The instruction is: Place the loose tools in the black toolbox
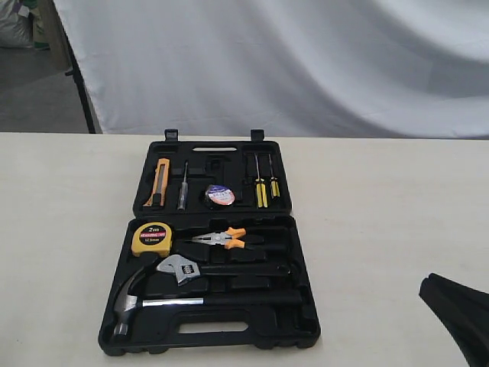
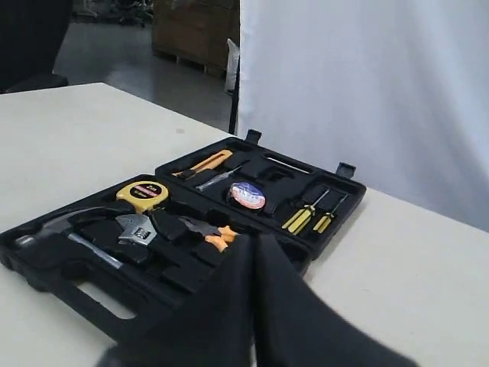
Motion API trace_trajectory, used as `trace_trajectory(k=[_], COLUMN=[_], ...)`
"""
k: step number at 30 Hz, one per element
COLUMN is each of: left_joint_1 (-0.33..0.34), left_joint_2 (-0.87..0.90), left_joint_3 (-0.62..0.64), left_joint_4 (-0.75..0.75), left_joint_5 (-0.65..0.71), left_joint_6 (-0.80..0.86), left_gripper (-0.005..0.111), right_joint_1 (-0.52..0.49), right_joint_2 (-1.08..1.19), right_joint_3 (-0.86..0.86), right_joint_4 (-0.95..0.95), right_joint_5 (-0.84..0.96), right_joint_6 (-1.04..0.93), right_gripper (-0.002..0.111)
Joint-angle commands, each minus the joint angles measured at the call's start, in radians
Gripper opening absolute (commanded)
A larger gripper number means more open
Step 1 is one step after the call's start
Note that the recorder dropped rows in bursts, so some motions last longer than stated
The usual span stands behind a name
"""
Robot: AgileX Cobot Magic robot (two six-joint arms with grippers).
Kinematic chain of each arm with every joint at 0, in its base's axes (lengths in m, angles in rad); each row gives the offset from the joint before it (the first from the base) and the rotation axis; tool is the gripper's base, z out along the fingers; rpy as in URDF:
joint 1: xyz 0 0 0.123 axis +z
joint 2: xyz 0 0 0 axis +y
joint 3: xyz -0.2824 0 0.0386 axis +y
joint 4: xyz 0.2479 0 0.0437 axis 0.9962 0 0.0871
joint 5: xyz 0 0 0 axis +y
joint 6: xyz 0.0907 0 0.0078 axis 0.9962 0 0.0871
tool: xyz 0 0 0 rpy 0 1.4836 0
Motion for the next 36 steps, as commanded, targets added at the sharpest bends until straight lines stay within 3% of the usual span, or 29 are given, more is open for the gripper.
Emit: trace_trajectory(k=[1, 7, 17, 25, 29, 36], left_joint_1=[0.002, 0.002, 0.002, 0.002, 0.002, 0.002], left_joint_2=[-0.003, -0.003, -0.003, -0.003, -0.003, -0.003], left_joint_3=[0.002, 0.002, 0.002, 0.002, 0.002, 0.002], left_joint_4=[-0.008, -0.008, -0.008, -0.008, -0.008, -0.008], left_joint_5=[-0.001, -0.001, -0.001, -0.001, -0.001, -0.001], left_joint_6=[0.0, 0.0, 0.0, 0.0, 0.0, 0.0], left_gripper=[0.001, 0.001, 0.001, 0.001, 0.001, 0.001], right_joint_1=[0.004, -0.01, -0.369, -0.536, -0.585, -0.588], right_joint_2=[-0.006, -0.067, -0.428, -0.45, -0.45, -0.45], right_joint_3=[0.003, 0.003, 0.003, 0.003, 0.003, 0.003], right_joint_4=[-0.001, 0.001, 0.001, 0.001, 0.001, -0.003], right_joint_5=[0.016, 0.021, 0.328, 0.424, 0.459, 0.461], right_joint_6=[0.103, 0.184, 0.21, 0.237, 0.241, 0.226], right_gripper=[-0.001, -0.001, -0.001, -0.001, -0.001, -0.001])
